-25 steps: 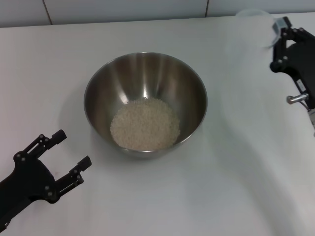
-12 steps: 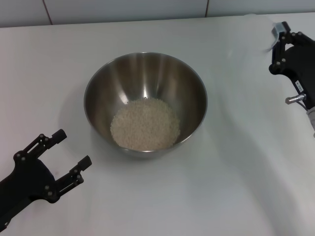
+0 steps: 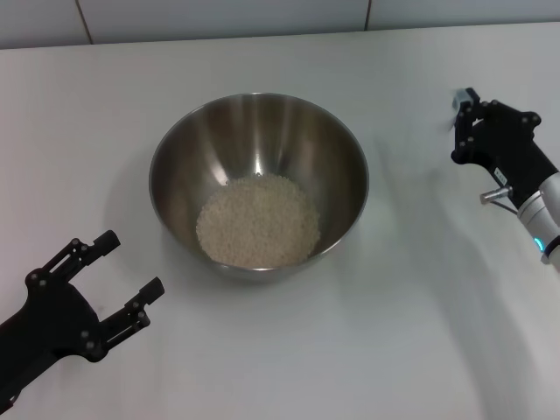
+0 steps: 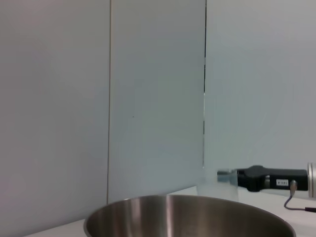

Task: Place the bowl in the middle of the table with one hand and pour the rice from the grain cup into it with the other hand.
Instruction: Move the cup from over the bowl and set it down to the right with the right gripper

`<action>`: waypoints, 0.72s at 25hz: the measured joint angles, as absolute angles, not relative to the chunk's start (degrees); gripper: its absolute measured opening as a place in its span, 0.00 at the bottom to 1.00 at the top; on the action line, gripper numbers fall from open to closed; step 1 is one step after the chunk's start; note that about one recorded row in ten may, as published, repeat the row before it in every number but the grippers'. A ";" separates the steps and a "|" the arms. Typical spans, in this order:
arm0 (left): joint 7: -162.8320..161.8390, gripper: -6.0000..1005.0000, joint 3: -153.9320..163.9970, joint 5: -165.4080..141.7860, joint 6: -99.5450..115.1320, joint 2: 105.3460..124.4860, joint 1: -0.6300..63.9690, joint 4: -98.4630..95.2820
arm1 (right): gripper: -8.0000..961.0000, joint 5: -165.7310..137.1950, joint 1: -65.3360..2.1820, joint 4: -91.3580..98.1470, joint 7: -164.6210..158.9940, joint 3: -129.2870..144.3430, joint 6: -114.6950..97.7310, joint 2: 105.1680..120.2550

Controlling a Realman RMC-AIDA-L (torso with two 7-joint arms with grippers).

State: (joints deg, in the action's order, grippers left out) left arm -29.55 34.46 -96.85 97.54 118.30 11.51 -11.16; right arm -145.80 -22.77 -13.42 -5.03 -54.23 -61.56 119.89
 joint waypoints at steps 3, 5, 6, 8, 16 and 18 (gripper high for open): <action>-29.43 0.80 34.46 -96.85 97.56 118.30 11.49 -11.16 | 0.12 -145.80 -22.83 -13.36 -5.27 -53.95 -60.25 119.89; -29.42 0.80 34.46 -96.85 97.56 118.30 11.47 -11.16 | 0.13 -145.70 -22.84 -13.33 -5.38 -53.25 -59.96 119.89; -29.42 0.80 34.47 -96.85 97.56 118.30 11.44 -11.16 | 0.13 -145.63 -22.85 -13.32 -5.40 -52.94 -59.84 119.89; -29.40 0.80 34.45 -96.85 97.69 118.30 11.43 -11.16 | 0.13 -145.62 -22.85 -13.31 -5.44 -52.76 -59.67 119.89; -29.37 0.80 34.45 -96.85 98.40 118.29 11.42 -11.16 | 0.15 -145.81 -24.23 -13.34 -5.72 -52.68 -55.50 119.88; -29.38 0.80 34.42 -96.85 98.45 118.29 11.42 -11.16 | 0.15 -145.81 -24.31 -13.37 -5.90 -52.68 -55.31 119.88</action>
